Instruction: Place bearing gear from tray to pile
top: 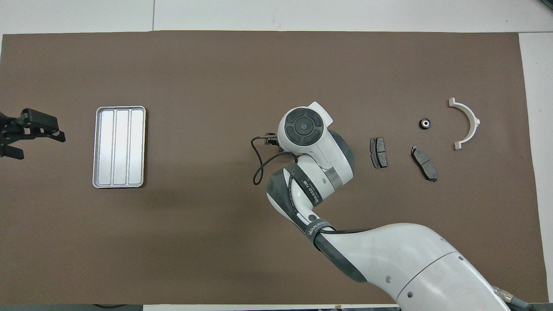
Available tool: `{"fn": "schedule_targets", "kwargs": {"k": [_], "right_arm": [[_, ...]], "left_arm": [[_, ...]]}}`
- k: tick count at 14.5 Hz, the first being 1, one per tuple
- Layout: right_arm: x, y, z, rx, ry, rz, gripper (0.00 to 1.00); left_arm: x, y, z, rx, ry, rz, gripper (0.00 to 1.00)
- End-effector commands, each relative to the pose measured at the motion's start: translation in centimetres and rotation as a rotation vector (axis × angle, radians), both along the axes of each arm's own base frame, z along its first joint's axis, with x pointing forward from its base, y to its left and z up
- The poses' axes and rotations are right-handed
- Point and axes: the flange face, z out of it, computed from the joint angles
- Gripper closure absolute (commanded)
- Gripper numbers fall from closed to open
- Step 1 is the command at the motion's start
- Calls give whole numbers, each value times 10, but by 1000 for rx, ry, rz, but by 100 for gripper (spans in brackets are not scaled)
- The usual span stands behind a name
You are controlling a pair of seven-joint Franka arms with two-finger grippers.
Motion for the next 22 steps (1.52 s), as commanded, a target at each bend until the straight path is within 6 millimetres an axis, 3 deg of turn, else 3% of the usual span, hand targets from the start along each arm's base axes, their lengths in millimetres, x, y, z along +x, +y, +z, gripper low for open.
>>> {"fn": "schedule_targets", "kwargs": {"k": [1,7,9,11,12,13,14,15,22], "right_arm": [[8,1,-2,2,-30,-6,5],[7,4,-15,3,-24,-2,6],[8,1,-16,2,-23,-7,9],[8,1,-14,7,-25,-8,24],[10,2,-12,20,-40,-9,38],[10,3,-12,22,-43,-6,67],[9,4,-12,19,-41,-4,89],[9,4,-13,15,-40,-2,100],[12,2,-8,-2,-43,9,100]], "left_arm": [[-12,1,9,-11,-19,-12,0],[-21,-3,16,23,-21,-44,0],[-26,-31,6,102,-21,-129,0],[-24,-31,6,103,-41,-132,0],[-24,-31,6,103,-41,-132,0],[-24,-31,7,103,-42,-133,0],[-23,-31,7,103,-44,-135,0],[-23,-30,8,102,-44,-144,0],[-23,-33,7,101,-48,-162,0]]}}
